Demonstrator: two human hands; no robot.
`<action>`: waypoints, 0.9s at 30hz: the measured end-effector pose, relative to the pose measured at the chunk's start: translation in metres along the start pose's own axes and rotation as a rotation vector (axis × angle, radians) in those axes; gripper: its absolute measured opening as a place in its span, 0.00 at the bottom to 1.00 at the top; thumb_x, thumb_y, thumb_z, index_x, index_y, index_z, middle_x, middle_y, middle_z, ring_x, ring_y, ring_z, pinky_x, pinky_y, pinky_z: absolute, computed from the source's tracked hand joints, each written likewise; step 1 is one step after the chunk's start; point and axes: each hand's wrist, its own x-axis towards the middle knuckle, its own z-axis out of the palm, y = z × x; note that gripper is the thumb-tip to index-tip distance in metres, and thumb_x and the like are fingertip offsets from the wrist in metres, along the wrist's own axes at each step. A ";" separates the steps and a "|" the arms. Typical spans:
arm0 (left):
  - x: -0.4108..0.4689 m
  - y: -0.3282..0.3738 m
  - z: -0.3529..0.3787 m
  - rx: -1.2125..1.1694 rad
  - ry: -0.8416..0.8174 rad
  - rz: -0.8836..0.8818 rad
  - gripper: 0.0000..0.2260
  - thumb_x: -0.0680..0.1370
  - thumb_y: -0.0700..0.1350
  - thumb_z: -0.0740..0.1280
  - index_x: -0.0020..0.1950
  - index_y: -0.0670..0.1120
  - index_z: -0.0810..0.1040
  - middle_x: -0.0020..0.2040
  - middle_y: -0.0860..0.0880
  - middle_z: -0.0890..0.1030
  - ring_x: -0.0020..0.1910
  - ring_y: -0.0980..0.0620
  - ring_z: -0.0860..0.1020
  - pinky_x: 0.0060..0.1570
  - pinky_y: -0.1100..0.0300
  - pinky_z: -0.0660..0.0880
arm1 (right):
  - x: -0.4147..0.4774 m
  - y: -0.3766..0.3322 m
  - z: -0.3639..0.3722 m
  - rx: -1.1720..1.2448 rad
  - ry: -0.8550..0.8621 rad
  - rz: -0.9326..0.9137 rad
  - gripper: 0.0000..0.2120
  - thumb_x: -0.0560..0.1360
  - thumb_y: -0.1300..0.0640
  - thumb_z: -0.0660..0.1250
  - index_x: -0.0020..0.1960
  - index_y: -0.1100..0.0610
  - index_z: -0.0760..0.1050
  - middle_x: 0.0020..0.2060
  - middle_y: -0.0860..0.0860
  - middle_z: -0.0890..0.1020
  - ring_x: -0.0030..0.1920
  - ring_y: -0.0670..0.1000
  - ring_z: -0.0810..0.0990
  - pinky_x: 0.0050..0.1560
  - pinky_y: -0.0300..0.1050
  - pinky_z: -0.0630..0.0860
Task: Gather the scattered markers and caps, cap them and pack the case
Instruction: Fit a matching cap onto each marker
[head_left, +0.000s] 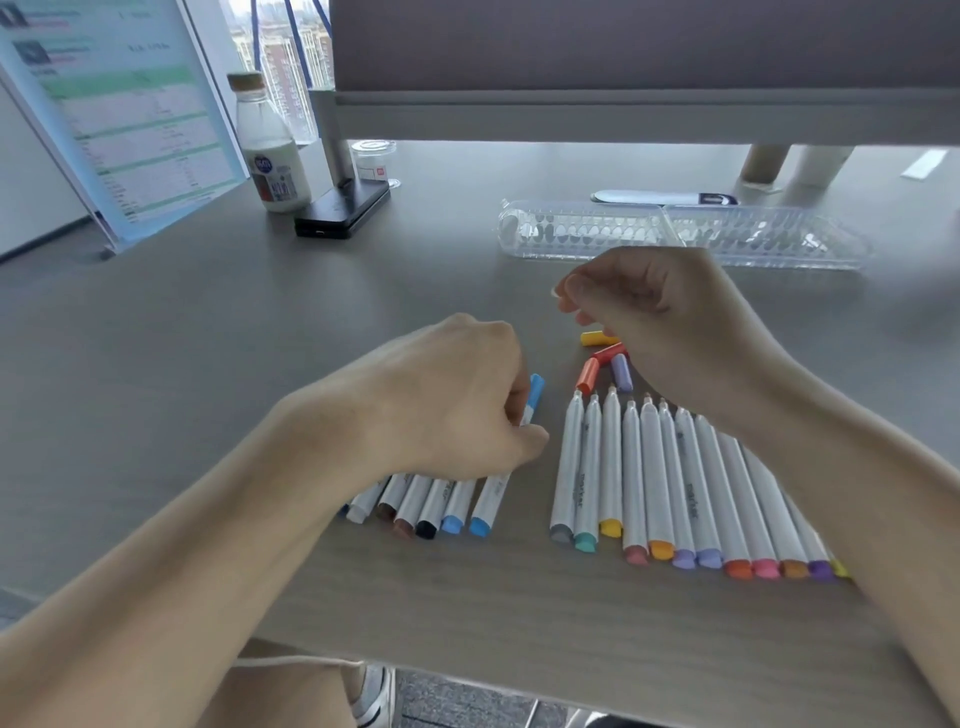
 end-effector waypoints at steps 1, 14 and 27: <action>0.000 0.000 0.002 0.001 0.007 0.010 0.16 0.74 0.55 0.71 0.30 0.48 0.77 0.24 0.57 0.75 0.24 0.53 0.73 0.27 0.58 0.73 | -0.001 -0.001 -0.001 0.004 -0.002 0.001 0.06 0.80 0.52 0.69 0.47 0.48 0.85 0.42 0.40 0.87 0.45 0.41 0.85 0.58 0.54 0.81; 0.003 0.012 0.002 -0.054 0.081 0.042 0.18 0.77 0.59 0.69 0.33 0.50 0.78 0.28 0.60 0.78 0.28 0.60 0.76 0.31 0.63 0.68 | -0.003 -0.005 -0.002 0.004 -0.006 0.003 0.07 0.80 0.50 0.69 0.47 0.49 0.85 0.42 0.43 0.87 0.45 0.42 0.85 0.57 0.55 0.81; 0.003 0.015 0.007 0.062 0.028 -0.033 0.17 0.73 0.56 0.69 0.32 0.44 0.77 0.26 0.50 0.77 0.29 0.49 0.79 0.32 0.54 0.81 | -0.004 -0.005 -0.001 0.003 -0.002 0.006 0.07 0.80 0.50 0.69 0.47 0.49 0.85 0.42 0.43 0.87 0.45 0.43 0.85 0.57 0.54 0.82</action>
